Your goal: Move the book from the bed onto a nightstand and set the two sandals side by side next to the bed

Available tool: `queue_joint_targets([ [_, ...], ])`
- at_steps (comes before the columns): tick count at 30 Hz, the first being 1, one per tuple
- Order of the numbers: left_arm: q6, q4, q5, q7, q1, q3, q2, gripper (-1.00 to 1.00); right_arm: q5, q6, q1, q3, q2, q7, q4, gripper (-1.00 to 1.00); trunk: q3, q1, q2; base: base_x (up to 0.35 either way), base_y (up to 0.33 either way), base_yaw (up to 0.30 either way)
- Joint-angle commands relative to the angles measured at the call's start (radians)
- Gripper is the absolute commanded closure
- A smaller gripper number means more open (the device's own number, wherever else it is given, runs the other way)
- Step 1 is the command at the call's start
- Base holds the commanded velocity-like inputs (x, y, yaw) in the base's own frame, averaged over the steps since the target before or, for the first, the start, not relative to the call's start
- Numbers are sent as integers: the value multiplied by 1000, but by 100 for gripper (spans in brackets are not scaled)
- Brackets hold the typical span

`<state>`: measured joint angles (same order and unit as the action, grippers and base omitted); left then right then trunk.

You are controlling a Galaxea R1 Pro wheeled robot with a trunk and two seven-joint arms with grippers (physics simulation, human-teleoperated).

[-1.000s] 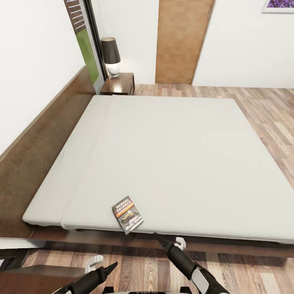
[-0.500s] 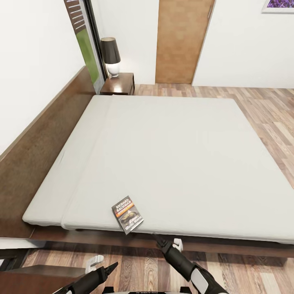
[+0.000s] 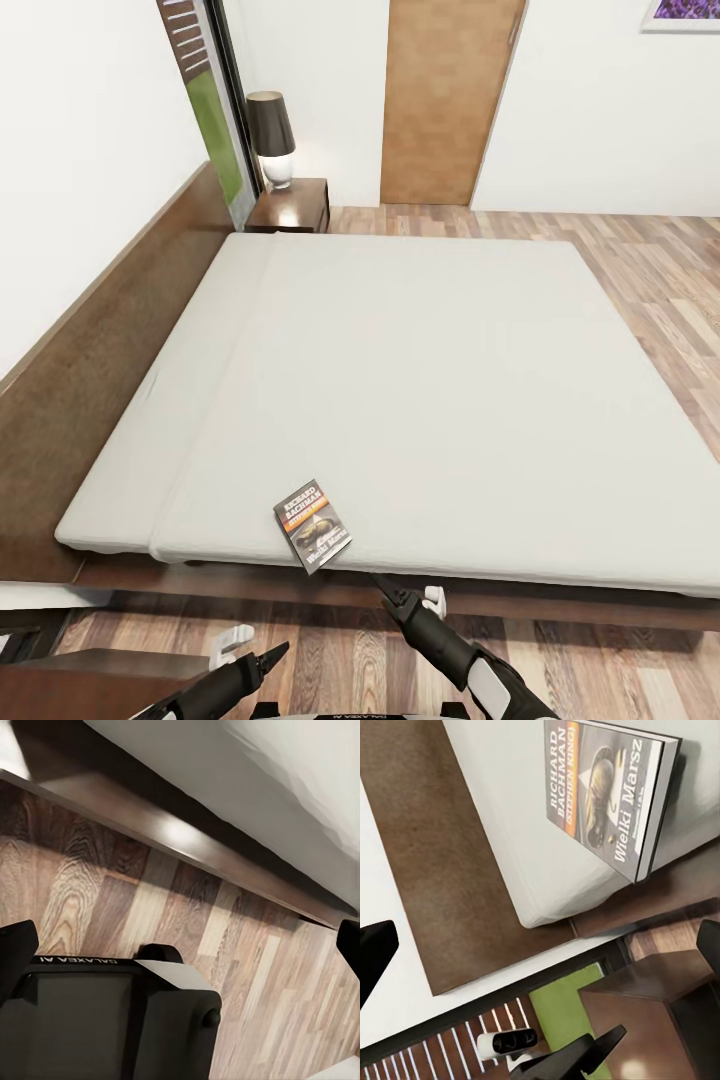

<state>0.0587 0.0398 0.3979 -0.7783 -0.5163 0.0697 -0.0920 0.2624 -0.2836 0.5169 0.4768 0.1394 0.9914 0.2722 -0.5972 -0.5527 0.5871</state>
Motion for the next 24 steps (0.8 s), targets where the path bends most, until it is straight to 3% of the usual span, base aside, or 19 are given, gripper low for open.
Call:
queue_joint_targets([
  [1,6,-1,-8,-3,-1,7,0,-100,8,-10,0,0,0,1,1,-100,-1,0,1,0,0,0],
  [8,6,-1,-8,-4,-1,7,0,-100,8,-10,0,0,-1,1,0,-100,-1,0,1,0,0,49],
  [24,6,-1,-8,-4,-1,6,0,-100,8,-10,0,0,-1,1,1,-100,-1,0,1,0,0,279],
])
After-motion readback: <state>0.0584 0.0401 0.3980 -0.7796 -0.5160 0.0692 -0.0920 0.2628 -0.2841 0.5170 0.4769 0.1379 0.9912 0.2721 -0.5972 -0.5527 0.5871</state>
